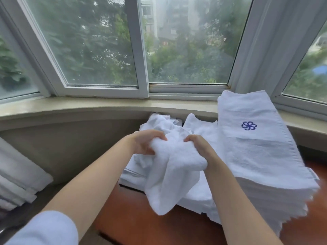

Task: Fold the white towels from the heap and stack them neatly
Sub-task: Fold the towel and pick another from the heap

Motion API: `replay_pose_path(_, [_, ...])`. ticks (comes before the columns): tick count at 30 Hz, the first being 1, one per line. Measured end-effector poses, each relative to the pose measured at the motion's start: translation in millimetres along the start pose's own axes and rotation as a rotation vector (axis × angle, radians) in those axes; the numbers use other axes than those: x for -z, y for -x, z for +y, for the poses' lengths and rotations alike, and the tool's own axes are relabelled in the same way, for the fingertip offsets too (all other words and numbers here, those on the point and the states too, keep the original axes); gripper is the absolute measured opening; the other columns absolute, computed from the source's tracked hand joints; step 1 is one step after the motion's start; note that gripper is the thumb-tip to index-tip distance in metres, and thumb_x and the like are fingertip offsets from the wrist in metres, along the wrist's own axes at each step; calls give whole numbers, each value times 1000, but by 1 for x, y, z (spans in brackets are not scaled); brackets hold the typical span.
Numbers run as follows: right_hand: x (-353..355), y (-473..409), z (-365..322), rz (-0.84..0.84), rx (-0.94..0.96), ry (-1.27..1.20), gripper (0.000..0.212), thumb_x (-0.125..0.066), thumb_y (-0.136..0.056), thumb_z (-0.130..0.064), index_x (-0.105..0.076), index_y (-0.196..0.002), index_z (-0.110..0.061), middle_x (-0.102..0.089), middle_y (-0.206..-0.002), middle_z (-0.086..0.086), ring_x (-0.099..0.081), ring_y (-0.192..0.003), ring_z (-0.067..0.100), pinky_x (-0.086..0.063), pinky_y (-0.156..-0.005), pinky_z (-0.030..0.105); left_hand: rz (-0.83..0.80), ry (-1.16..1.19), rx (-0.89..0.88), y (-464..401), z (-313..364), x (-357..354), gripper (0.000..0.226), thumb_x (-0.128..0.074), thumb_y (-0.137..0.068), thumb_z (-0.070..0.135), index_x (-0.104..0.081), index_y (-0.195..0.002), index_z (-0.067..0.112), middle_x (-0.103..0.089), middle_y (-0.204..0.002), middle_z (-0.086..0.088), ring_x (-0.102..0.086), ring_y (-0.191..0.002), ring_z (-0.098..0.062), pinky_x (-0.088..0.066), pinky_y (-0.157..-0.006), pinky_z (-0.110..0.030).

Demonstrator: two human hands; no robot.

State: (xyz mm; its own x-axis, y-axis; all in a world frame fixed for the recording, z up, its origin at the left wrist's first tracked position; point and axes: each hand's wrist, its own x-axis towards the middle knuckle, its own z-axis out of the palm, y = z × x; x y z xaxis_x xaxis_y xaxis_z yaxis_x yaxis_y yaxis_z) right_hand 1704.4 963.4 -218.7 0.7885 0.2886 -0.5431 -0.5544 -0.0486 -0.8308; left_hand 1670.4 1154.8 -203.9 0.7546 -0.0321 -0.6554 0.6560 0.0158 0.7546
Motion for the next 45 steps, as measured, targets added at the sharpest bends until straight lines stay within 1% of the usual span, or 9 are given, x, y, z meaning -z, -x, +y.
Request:
replay_pose_path(3, [3,1,3,51,1,-79,8,-51,-88,-4,-55,-88,-11,-56,-53,2,-57,-40,15,-40,-38,17,-82,-117,25,-17,15,0,52,-67,-81,18,-54,-130,6,-57,-99,-11,-58,-77,-21,-53,-64,-28])
replay_pose_path(7, [-2,10,1,193,73,-199,16,-50,-88,-8,-52,-94,-23,-53,-71,3,-57,-49,16,-42,-47,21,-195,-294,-15,-34,48,4,30,-72,-75,28,-64,-101,15,-60,-82,-8,-60,-63,-21,-53,-56,-25])
replay_pose_path(16, [-51,47,4,936,478,-187,13,-56,-85,-11,-49,-74,-13,-45,-70,0,-42,-60,15,-36,-56,28,-753,-383,-239,-58,82,-12,27,-52,-81,0,-64,-104,8,-65,-82,-3,-63,-62,-12,-51,-53,-20])
replay_pose_path(26, [-64,5,49,1310,841,-272,5,-56,-89,-20,-54,-94,-21,-61,-82,-16,-60,-78,5,-47,-74,20,-153,-38,-696,-151,160,-43,36,-59,-82,-13,-58,-108,12,-60,-83,-7,-55,-66,-13,-50,-62,-23])
replay_pose_path(30, [-61,-41,104,1438,495,-405,16,-55,-92,-9,-51,-102,-21,-59,-89,-9,-60,-80,5,-46,-72,28,-93,-97,-669,-217,152,-50,74,-68,-84,2,-30,-145,18,-50,-127,-15,-59,-99,-24,-50,-92,-40])
replay_pose_path(34, [-56,-63,148,1418,13,-625,36,-61,-85,-12,-40,-116,-11,-57,-102,3,-55,-77,15,-41,-64,31,57,-505,-284,-268,105,-43,115,-74,-78,10,9,-152,36,-9,-155,-12,-30,-136,-34,-41,-97,-58])
replay_pose_path(37, [-45,-70,148,1422,-35,-684,60,-69,-85,-34,-42,-133,-10,-58,-120,5,-59,-106,27,-48,-90,40,139,-677,-262,-288,84,-41,93,-64,-82,2,-11,-153,32,-29,-149,-16,-42,-128,-36,-46,-91,-45])
replay_pose_path(41, [-46,-74,137,1540,117,-678,41,-61,-93,-35,-53,-128,-16,-62,-120,-2,-59,-111,18,-47,-97,36,182,-671,-766,-293,94,-49,45,-47,-87,1,-57,-126,21,-60,-125,-7,-56,-114,-26,-39,-88,-24])
replay_pose_path(45, [-62,-76,144,1638,177,-591,48,-51,-98,-39,-44,-140,-17,-56,-129,-4,-54,-118,15,-43,-99,32,161,-512,-1013,-286,96,-60,39,-49,-92,7,-51,-132,10,-55,-130,-9,-51,-119,-23,-32,-96,-16])
